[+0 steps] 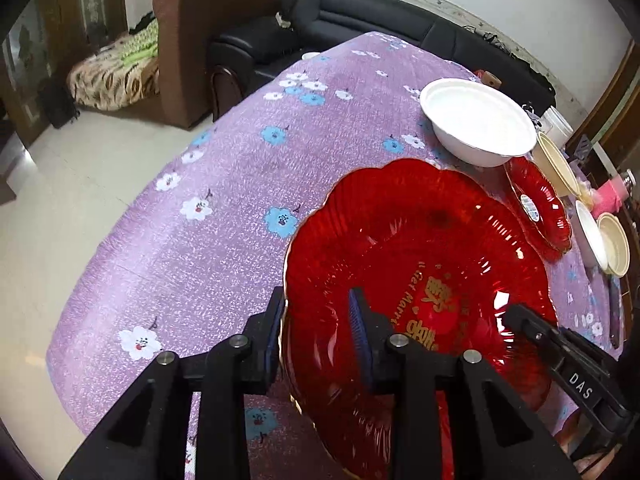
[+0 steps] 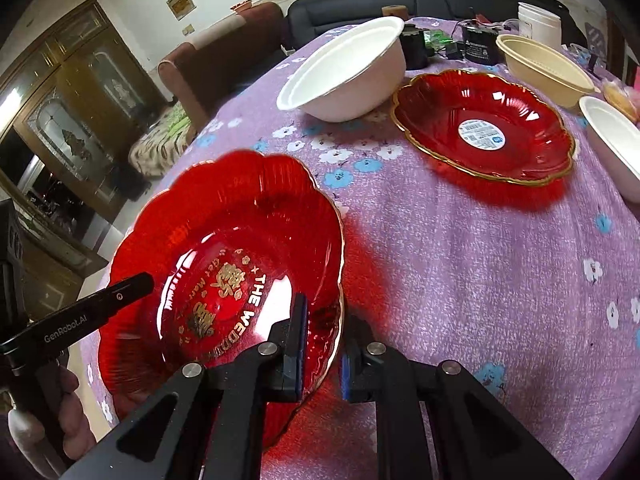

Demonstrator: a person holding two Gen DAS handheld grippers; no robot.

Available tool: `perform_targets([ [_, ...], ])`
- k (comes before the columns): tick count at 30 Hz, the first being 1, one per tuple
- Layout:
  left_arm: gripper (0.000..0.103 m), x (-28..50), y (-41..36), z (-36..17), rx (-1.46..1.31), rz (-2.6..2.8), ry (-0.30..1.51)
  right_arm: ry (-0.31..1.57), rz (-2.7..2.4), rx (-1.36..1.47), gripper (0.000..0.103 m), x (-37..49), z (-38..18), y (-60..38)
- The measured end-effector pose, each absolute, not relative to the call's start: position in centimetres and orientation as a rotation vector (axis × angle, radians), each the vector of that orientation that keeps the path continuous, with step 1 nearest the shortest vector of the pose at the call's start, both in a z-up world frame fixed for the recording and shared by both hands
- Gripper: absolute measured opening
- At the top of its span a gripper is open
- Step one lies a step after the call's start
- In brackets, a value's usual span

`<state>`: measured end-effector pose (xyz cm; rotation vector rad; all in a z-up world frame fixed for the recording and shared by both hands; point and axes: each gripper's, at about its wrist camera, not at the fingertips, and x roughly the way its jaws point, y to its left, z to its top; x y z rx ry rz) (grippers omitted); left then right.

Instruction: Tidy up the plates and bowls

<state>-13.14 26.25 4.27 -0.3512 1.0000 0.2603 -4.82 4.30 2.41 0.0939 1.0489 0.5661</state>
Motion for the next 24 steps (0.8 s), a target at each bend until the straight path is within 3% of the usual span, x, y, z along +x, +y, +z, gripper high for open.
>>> perform_targets([
  [4, 0.061, -14.4, 26.0, 6.1, -0.346, 0.285, 0.95, 1.01, 0.565, 0.115, 0.024, -5.6, 3.4, 3.4],
  [6, 0.072, -15.5, 25.7, 7.4, -0.337, 0.305, 0.905, 0.976, 0.551, 0.106, 0.046, -5.9, 4.3, 2.8],
  [8, 0.076, -16.4, 25.6, 8.4, -0.343, 0.305, 0.874, 0.946, 0.542, 0.106, 0.057, -6.2, 5.0, 2.1],
  [12, 0.086, -18.2, 25.1, 10.5, -0.384, 0.277, 0.823, 0.957, 0.518, 0.103, 0.065, -6.1, 5.7, 0.8],
  [14, 0.086, -18.9, 24.7, 11.4, -0.415, 0.228, 0.803, 0.98, 0.514, 0.111, 0.068, -6.0, 5.9, -0.1],
  [18, 0.086, -20.0, 23.4, 13.0, -0.45, 0.136, 0.773, 0.97, 0.471, 0.091, 0.086, -5.7, 6.5, -1.8],
  [24, 0.086, -19.3, 20.6, 13.8, -0.385, 0.062, 0.816, 0.865, 0.44, 0.107, 0.086, -5.9, 8.5, -5.3],
])
